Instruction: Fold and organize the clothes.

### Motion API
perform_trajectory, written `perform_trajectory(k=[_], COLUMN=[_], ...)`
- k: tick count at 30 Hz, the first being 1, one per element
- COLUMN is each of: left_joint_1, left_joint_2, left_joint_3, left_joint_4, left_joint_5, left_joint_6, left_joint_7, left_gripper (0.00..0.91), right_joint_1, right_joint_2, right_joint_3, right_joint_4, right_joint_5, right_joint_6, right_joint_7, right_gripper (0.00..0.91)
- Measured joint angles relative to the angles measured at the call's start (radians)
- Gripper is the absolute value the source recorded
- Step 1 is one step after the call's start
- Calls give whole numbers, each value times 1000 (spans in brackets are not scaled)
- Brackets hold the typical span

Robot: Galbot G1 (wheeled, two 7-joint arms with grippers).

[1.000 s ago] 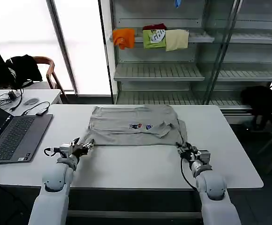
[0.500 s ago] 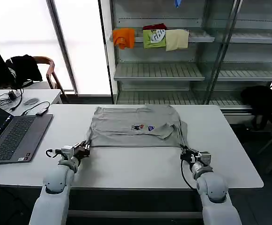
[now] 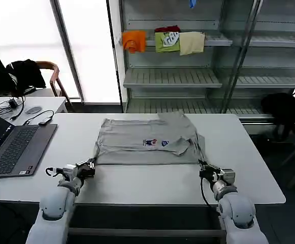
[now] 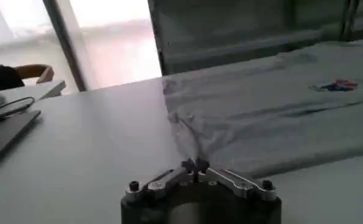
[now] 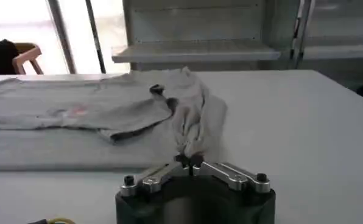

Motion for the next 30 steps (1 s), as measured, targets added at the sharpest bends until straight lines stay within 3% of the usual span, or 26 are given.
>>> perform_trajectory(k=[16,30], left_joint_1=[265,418], left_joint_2=[38,33], left_joint_3=[-99,-170], left_joint_4=[-272,-359], left_joint_5=[-74,-109], left_joint_6=[1,1], left_joint_7=[15,0], left_gripper=[0,0], right_joint_1=[-229,-346], right_joint_2=[-16,-18], right_joint_3=[-15,-24], right_joint_4=[212,302], right_joint_5=[-7,-59], right_joint_6=[0,3], right_joint_7=[16,-4], right_gripper=[0,0])
